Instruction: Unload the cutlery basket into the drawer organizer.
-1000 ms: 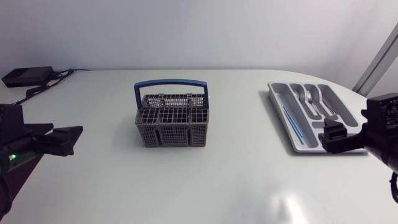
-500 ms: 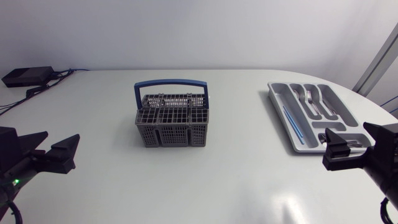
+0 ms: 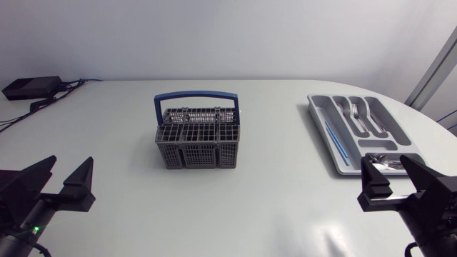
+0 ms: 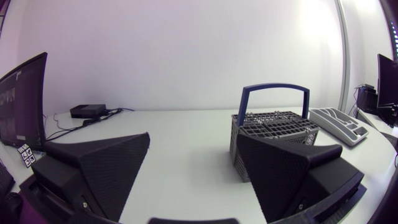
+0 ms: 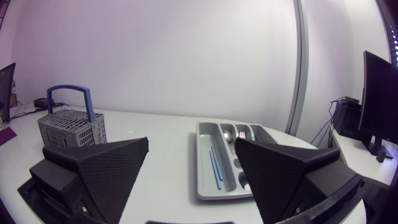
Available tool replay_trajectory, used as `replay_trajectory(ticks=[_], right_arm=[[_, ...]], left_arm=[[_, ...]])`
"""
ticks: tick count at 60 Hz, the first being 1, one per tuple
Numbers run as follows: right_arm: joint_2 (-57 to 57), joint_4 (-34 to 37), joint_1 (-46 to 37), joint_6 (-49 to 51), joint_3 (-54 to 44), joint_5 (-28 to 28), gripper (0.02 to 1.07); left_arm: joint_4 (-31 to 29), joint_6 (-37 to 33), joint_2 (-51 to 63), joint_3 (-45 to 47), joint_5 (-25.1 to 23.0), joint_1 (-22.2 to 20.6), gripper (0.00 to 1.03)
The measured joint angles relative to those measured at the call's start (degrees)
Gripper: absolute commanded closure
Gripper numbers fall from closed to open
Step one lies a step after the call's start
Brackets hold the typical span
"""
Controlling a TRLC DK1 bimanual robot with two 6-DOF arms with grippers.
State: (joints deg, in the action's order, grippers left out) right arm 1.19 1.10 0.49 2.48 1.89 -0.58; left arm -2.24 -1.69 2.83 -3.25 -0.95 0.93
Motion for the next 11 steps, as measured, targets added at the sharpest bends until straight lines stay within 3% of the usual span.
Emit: replay_trajectory(ticks=[11], right_arm=[[-0.9,-0.1,-0.2,-1.0,-0.7,0.4,0.07]], left_arm=[[1.3,0.5,-2.5,1.9,0.5,-0.6,0.05]])
